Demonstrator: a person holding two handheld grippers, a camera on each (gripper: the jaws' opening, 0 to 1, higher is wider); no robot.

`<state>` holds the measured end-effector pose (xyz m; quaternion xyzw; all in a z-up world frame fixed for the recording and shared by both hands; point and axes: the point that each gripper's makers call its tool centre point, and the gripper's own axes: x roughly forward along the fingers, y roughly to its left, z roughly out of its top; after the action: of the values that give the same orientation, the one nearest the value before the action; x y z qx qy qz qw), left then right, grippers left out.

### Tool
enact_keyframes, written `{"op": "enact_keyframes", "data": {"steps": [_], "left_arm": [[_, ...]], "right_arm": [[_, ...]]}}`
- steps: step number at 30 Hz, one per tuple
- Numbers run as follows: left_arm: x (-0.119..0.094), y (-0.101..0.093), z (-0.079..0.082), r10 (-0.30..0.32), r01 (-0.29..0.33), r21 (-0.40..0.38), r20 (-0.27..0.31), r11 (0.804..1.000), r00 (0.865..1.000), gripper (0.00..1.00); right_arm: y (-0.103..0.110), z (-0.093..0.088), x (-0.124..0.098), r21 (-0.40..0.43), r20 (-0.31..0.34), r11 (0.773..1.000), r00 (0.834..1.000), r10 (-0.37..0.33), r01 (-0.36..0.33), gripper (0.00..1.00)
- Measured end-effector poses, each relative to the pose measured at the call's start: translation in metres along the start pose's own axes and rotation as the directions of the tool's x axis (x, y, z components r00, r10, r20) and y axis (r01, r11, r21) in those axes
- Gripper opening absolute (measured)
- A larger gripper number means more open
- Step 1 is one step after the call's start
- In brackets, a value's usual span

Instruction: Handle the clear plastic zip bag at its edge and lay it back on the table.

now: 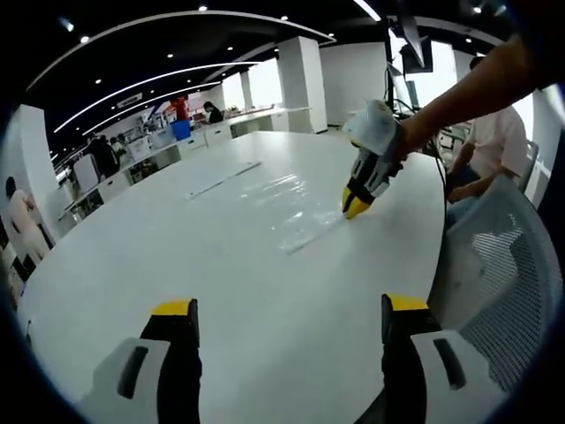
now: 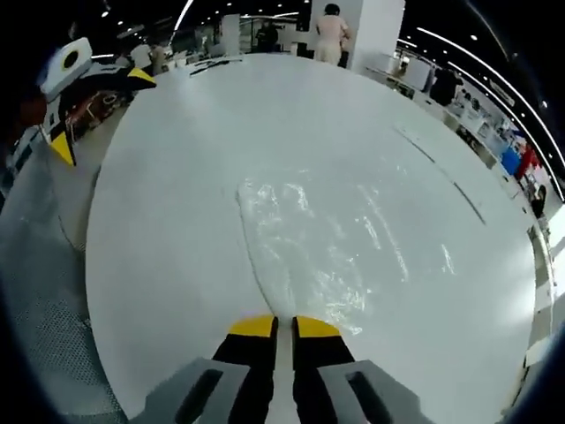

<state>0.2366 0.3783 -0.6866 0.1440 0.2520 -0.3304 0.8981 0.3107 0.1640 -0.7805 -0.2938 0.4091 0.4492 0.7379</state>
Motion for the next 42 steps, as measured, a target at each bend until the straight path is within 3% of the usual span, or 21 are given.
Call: {"op": "enact_keyframes", "data": {"steps": [5,23,30,42], "left_arm": [[0.0,0.0,-0.001,-0.002,0.002,0.001,-0.004,1.0,1.0,0.83],[0.002,-0.003,-0.002,-0.011,0.011,0.012,-0.016,1.0,1.0,0.8],[0.003,-0.006,-0.001,-0.019,0.02,0.03,-0.022,0.999,1.0,0.78],[0.004,-0.01,-0.002,-0.026,0.028,0.055,-0.037,0.998,0.999,0.74]], "right_arm": [[0.004,0.0,-0.001,-0.144,-0.023,0.99,1.0,-0.005,0.002,0.0],[0.042,0.012,-0.012,-0.282,-0.02,0.958,0.999,0.044,-0.048,0.0],[0.045,0.017,-0.013,-0.335,-0.006,0.941,0.999,0.052,-0.051,0.0],[0.052,0.03,-0.021,-0.365,0.034,0.93,0.998,0.061,-0.045,0.0]]}}
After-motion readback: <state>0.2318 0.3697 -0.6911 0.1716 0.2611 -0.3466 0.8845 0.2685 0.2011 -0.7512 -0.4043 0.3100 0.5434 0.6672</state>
